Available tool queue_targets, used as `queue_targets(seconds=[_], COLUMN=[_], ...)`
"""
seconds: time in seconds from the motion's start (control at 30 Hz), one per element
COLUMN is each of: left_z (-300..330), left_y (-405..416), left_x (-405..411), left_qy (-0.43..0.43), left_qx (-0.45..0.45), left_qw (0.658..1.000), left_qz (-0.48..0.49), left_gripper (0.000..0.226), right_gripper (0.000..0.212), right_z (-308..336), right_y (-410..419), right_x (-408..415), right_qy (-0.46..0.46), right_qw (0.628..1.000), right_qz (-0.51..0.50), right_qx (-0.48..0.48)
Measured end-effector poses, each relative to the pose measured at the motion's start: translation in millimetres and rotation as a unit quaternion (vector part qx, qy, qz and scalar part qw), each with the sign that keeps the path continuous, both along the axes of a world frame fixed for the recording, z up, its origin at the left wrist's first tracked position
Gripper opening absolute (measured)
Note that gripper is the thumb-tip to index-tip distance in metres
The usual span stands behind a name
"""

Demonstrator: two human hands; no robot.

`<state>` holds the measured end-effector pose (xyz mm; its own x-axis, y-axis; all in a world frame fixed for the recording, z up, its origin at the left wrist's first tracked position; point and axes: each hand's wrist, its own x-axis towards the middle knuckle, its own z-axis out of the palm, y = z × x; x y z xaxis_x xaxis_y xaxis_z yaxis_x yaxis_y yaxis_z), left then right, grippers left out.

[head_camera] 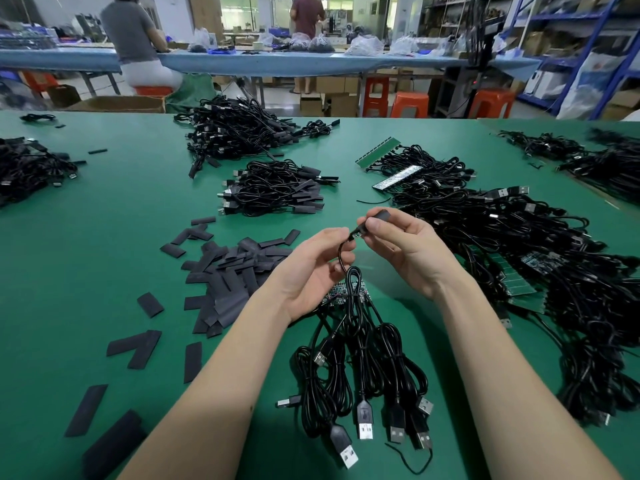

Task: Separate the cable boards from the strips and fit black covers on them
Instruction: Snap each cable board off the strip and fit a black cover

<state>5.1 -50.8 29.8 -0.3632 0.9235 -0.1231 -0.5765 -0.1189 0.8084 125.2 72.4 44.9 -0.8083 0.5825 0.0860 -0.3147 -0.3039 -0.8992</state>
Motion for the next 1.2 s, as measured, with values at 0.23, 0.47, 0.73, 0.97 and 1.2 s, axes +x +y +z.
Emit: queue_targets(seconds=[0.23,0.47,0.73,0.97,1.2], left_z=[1.3,-1.7,-2.7,-0.3,-0.7], left_y=[-0.5,0.8,1.7,0.3,-0.6], left_x=[-0.5,-2.2,-1.2,1.5,3.0], left_qy=[-0.009,0.016,0.021,0.02,0.034], left_qx=[-0.012,-0.039,-0.032,0.005,0.024], left_qw=[1.0,0.999,0.998,0.999,0.999], left_qz=[0.014,0.035,0.049,0.032,0.03], left_gripper=[0.019,0.009,0.009,0.006,0.013], right_gripper=[0.017,0.021,0.018,0.009,0.009], right_z=[-1.4,-4.1,-7.9,-6.5,-5.7], right_y=[-2.6,-4.3,-6.3,-7.6,-8.4], right_x=[-1.3,-3.1,-4.4,-4.8,-4.3], right_qy=[-0.004,-0.018,-0.036,-0.011,0.015], right_qw=[1.0,1.0,0.999,1.0,0.998], right_qz=[-0.013,-0.015,-0.013,-0.014,0.002], right_qx=[-0.004,0.009,0.035,-0.009,-0.062])
